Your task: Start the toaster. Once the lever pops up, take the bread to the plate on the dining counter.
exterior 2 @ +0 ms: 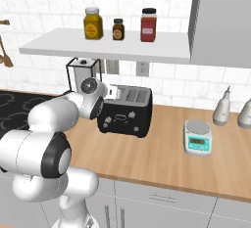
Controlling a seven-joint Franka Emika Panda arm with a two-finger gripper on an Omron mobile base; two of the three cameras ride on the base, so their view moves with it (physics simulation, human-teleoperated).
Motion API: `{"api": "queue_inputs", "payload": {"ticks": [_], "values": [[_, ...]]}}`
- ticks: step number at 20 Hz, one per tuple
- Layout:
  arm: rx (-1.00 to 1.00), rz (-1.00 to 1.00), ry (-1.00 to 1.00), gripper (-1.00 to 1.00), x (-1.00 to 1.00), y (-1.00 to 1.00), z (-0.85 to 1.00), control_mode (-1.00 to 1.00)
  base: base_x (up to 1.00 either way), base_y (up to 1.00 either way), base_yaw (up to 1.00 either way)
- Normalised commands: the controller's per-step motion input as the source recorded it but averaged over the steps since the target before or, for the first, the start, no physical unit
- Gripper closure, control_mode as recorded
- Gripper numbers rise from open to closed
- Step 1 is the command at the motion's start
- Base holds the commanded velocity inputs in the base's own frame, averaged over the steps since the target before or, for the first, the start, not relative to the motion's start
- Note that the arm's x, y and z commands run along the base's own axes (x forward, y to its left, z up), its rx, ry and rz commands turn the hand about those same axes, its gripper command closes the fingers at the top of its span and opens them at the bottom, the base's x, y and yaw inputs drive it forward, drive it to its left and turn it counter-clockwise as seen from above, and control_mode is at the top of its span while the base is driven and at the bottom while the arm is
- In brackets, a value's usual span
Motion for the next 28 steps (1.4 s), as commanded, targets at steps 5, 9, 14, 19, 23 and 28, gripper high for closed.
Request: {"api": "queue_inputs", "payload": {"ticks": [5,9,14,19,23,28], "values": [[0.0,0.0,0.0,-1.0,0.0,0.0,0.0,-1.0,0.0,0.0,0.0],[0.0,0.0,0.0,-1.0,0.0,0.0,0.0,-1.0,0.0,0.0,0.0],[0.0,0.0,0.0,-1.0,0.0,0.0,0.0,-1.0,0.0,0.0,0.0],[0.0,0.0,0.0,-1.0,0.0,0.0,0.0,-1.0,0.0,0.0,0.0],[0.0,0.0,0.0,-1.0,0.0,0.0,0.0,-1.0,0.0,0.0,0.0],[0.0,0.0,0.0,-1.0,0.0,0.0,0.0,-1.0,0.0,0.0,0.0]]}}
